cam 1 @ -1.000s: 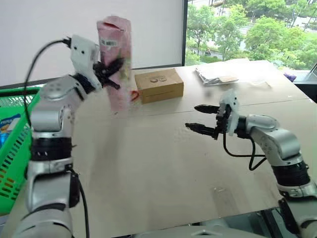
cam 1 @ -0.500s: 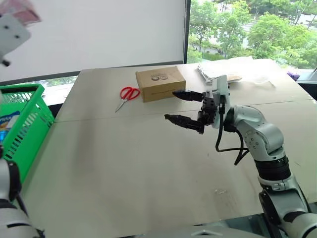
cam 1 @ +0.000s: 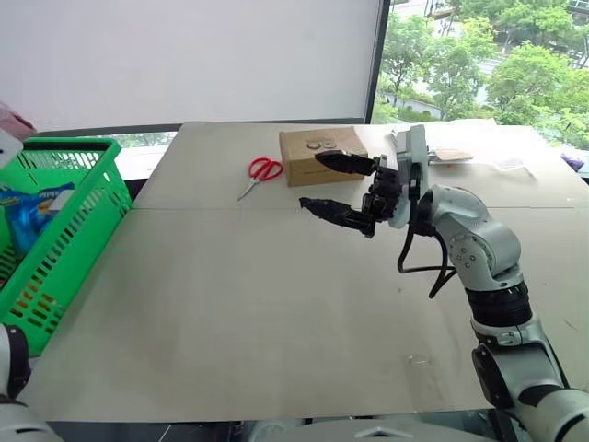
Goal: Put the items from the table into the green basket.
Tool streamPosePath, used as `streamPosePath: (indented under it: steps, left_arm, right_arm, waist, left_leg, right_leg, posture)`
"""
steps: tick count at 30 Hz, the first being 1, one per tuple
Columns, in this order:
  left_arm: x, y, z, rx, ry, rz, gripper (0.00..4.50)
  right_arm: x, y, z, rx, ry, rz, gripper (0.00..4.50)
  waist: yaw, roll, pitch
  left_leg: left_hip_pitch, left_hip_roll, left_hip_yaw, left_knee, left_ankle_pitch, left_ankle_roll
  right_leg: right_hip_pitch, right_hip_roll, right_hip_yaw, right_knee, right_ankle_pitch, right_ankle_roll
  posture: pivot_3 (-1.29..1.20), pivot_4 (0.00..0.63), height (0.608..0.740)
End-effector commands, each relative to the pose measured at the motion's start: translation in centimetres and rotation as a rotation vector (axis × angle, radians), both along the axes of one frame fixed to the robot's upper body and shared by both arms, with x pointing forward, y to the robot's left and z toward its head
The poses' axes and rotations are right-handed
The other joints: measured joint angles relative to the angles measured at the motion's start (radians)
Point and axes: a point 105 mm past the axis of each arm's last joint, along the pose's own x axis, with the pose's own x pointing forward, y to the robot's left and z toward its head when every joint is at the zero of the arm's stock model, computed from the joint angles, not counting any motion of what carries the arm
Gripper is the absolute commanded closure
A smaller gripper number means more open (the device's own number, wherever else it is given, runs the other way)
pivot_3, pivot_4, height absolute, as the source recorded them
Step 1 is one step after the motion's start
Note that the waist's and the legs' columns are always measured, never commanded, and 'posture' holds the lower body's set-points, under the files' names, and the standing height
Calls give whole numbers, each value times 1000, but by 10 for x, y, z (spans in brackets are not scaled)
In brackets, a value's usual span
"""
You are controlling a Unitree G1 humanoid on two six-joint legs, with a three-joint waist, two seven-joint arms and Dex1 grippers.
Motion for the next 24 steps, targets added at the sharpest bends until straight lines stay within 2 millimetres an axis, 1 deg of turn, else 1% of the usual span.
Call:
streamPosePath:
  steps: [1,2,5,8,9,14,17,19,20,23,24]
  left_arm:
    - [1,0,15,-24,-90,0,3347]
    - [1,0,13,-31,-89,4,3008]
    - [-2,4,16,-20,-131,35,1558]
    - [-2,5,14,-31,-141,40,178]
    - [-1,5,13,-32,-140,39,35]
    - [0,4,16,-27,-178,39,35]
    - [-2,4,26,-19,-250,42,35]
    - [-1,2,36,-15,-325,28,35]
    - [1,-1,41,-25,-367,12,35]
    - [16,-18,46,-106,-451,-122,35]
    - [25,-29,44,-208,-505,-197,35]
  right_arm:
    - [-2,0,11,14,-50,8,0]
    - [-1,0,11,13,-49,7,0]
    - [0,-2,9,7,-49,-5,0]
    - [3,-3,8,1,-49,-19,0]
    - [4,-4,7,0,-49,-21,0]
    - [5,-4,7,-1,-49,-21,0]
    - [6,-4,7,-3,-49,-21,0]
    - [6,-4,7,-5,-48,-21,0]
    - [6,-5,6,-6,-48,-21,0]
    - [7,-5,6,-11,-47,-24,0]
    - [7,-6,5,-12,-46,-25,0]
  waist:
    - [0,-1,0]
    - [0,-1,-1]
    - [-1,-1,-1]
    - [-4,-1,-1]
    - [-5,-1,-1]
    - [-5,-1,0]
    - [-4,-1,0]
    - [-3,-1,0]
    - [-3,-1,-1]
    - [-2,0,0]
    - [0,0,-1]
  left_leg:
    - [0,0,0,1,0,0]
    - [0,0,0,1,0,0]
    - [0,0,0,2,0,0]
    - [0,0,0,3,0,0]
    - [0,0,1,3,0,0]
    - [0,0,1,3,0,0]
    - [1,0,1,3,0,0]
    - [0,0,1,3,0,0]
    - [0,0,1,3,0,0]
    - [0,0,1,4,0,0]
    - [1,0,1,4,0,0]
  right_leg:
    - [0,0,0,1,0,0]
    - [0,0,0,2,0,0]
    - [0,0,0,4,0,0]
    - [0,0,0,4,0,0]
    - [0,0,0,4,0,0]
    - [0,0,1,4,0,0]
    - [0,0,1,4,0,0]
    - [0,0,1,5,0,0]
    - [0,0,0,5,0,0]
    - [0,0,1,5,0,0]
    - [0,0,0,5,0,0]
  posture:
    - [52,0,740]
    - [52,0,740]
    - [32,0,740]
    - [30,0,740]
    - [31,0,740]
    - [34,0,740]
    - [37,0,740]
    - [38,0,740]
    - [38,0,740]
    - [40,0,740]
    - [40,0,740]
